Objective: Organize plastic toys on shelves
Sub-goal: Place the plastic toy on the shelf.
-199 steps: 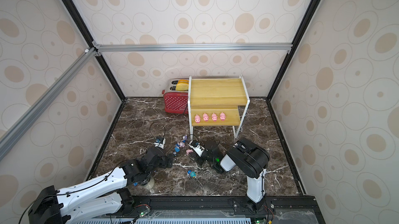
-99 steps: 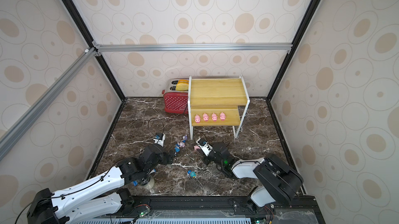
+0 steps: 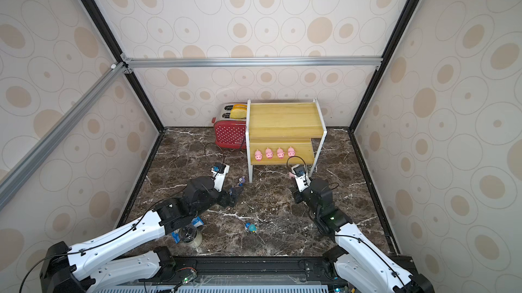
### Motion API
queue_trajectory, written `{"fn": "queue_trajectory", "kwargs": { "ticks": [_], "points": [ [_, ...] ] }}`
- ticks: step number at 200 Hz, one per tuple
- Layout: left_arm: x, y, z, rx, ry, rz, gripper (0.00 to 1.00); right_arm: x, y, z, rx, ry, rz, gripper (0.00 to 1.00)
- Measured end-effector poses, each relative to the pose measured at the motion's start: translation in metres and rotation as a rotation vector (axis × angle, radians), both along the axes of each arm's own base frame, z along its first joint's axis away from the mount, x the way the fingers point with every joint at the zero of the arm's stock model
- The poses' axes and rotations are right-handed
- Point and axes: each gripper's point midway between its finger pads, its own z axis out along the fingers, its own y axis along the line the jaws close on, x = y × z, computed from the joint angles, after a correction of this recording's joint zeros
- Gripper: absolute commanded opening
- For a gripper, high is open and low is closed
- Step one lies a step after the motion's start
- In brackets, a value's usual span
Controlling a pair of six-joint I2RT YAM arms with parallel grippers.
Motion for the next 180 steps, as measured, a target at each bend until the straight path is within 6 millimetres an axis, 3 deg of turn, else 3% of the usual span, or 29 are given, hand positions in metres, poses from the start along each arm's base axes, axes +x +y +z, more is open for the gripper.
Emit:
{"fn": "queue_trajectory", "kwargs": {
  "ticks": [33,62,132,180],
  "points": [
    [-0.004,-0.025,0.007,-0.006,-0.015,-0.137,0.99,0.024,-0.009,0.019,0.002,-0.025,-0.068,0.17],
    [-0.005,-0.036,0.018,-0.007,-0.054,-0.201,0.99,0.043,-0.011,0.022,-0.003,-0.034,-0.118,0.17],
    [-0.006,-0.039,0.022,0.003,-0.075,-0.228,0.99,0.082,-0.016,0.009,0.014,-0.044,-0.220,0.20],
    [-0.005,-0.039,0.022,0.004,-0.076,-0.228,0.99,0.103,-0.019,0.015,0.039,-0.090,-0.264,0.21]
  ]
}}
